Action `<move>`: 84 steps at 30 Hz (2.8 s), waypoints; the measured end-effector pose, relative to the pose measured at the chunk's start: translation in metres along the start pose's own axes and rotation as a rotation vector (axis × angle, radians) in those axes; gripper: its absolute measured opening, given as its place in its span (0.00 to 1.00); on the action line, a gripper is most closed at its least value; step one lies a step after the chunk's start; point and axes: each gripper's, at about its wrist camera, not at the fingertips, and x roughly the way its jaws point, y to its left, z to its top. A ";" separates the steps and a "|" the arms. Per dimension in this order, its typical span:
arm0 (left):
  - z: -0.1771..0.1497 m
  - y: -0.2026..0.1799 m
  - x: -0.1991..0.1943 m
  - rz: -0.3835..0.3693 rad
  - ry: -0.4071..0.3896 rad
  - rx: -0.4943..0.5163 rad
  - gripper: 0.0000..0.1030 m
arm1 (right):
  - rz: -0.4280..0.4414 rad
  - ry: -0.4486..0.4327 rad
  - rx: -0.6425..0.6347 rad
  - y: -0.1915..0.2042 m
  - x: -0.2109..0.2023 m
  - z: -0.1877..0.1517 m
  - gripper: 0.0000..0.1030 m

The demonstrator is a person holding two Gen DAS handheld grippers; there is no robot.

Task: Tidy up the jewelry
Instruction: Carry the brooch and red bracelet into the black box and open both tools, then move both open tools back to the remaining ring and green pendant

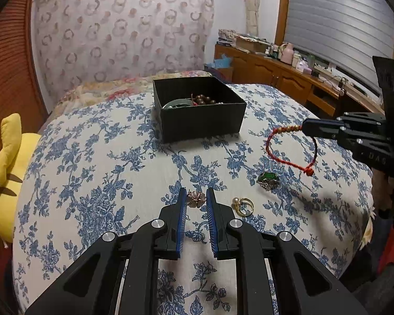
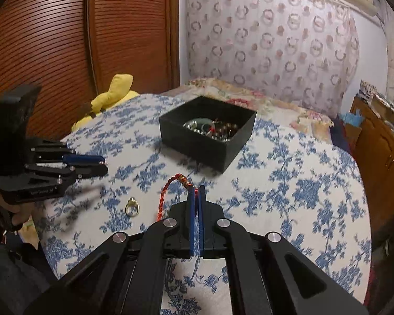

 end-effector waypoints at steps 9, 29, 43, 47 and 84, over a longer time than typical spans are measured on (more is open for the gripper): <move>0.024 0.006 0.002 -0.007 -0.041 -0.013 0.14 | -0.011 -0.047 -0.024 -0.007 0.006 0.030 0.03; 0.114 0.029 0.050 -0.021 -0.073 -0.031 0.14 | 0.040 -0.008 -0.029 -0.056 0.101 0.097 0.03; 0.146 0.043 0.098 -0.041 -0.026 -0.024 0.14 | 0.099 0.025 -0.007 -0.065 0.135 0.095 0.05; 0.149 0.041 0.108 -0.046 -0.016 -0.024 0.14 | 0.107 0.014 0.007 -0.069 0.135 0.095 0.05; 0.088 0.039 0.042 0.114 -0.063 -0.050 0.89 | 0.023 0.008 0.025 -0.044 0.063 0.045 0.32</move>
